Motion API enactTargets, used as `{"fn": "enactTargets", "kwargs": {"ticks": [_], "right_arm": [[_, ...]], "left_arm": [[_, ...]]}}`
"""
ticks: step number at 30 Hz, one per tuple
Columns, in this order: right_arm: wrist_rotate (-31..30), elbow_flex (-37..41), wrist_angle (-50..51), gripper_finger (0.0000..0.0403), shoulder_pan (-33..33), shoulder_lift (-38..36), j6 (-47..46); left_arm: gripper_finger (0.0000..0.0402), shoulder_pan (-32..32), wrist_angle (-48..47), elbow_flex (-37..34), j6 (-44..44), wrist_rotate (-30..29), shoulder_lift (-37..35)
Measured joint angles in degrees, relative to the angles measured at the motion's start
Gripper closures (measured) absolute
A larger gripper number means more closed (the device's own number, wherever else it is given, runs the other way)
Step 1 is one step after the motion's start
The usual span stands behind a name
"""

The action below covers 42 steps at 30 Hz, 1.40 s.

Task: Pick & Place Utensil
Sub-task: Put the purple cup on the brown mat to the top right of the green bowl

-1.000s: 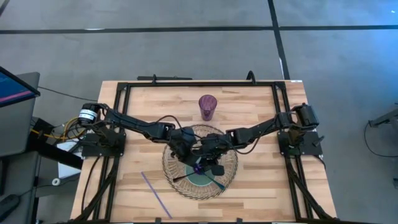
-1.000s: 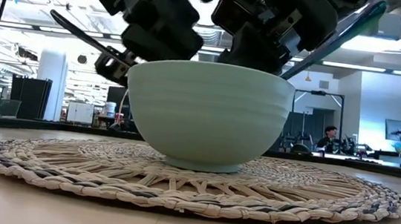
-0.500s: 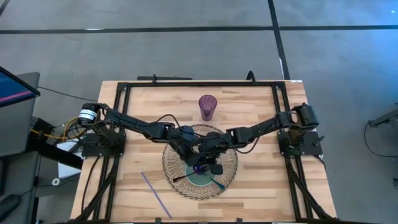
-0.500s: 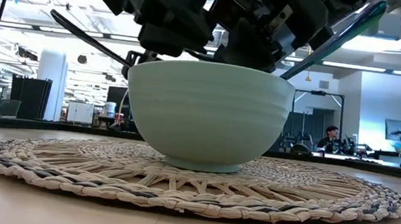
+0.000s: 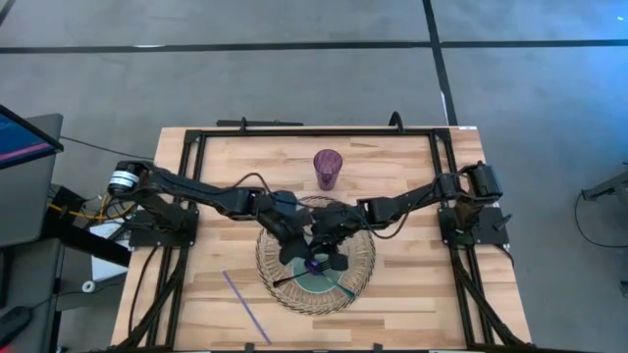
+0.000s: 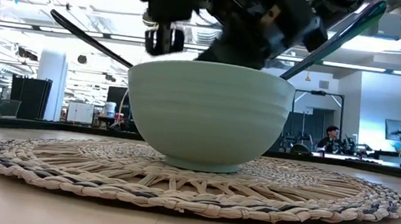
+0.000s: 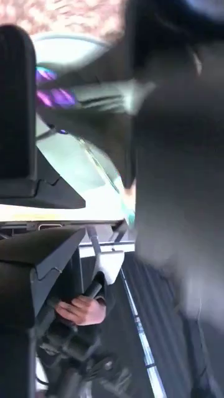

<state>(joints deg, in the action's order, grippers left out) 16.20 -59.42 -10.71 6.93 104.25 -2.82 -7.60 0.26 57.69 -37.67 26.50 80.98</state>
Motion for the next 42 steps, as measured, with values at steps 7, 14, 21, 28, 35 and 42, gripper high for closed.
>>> {"fn": "enactTargets", "kwargs": {"ticks": [7, 14, 21, 28, 35, 42], "right_arm": [[0.11, 0.0, -2.3, 0.0351, -0.71, -0.46, 0.62], [-0.98, -6.01, 5.22, 0.0351, -1.26, -0.51, 4.05], [-6.87, -17.79, 27.46, 0.0351, -3.53, -0.49, 9.51], [-24.8, -29.14, 48.74, 0.0351, -6.11, -0.49, 11.58], [-26.61, -34.79, 59.62, 0.0351, -11.31, -0.49, 8.12], [-25.18, -34.93, 64.79, 0.0351, -17.48, -0.07, 2.35]], "left_arm": [[0.0344, -0.35, -0.43, -2.3, 13.61, -0.09, -9.97], [0.0344, -0.24, -0.67, -7.66, 17.79, -4.13, -19.2], [0.0344, -0.24, -0.72, -13.28, 17.8, -8.81, -25.3], [0.0344, -0.24, -0.53, -17.57, 17.77, -10.5, -27.93], [0.0344, -0.28, -0.5, -19.57, 17.77, -12.5, -28.01], [0.0344, -0.28, -0.22, -21.65, 19.69, -16.99, -27.93]]}}
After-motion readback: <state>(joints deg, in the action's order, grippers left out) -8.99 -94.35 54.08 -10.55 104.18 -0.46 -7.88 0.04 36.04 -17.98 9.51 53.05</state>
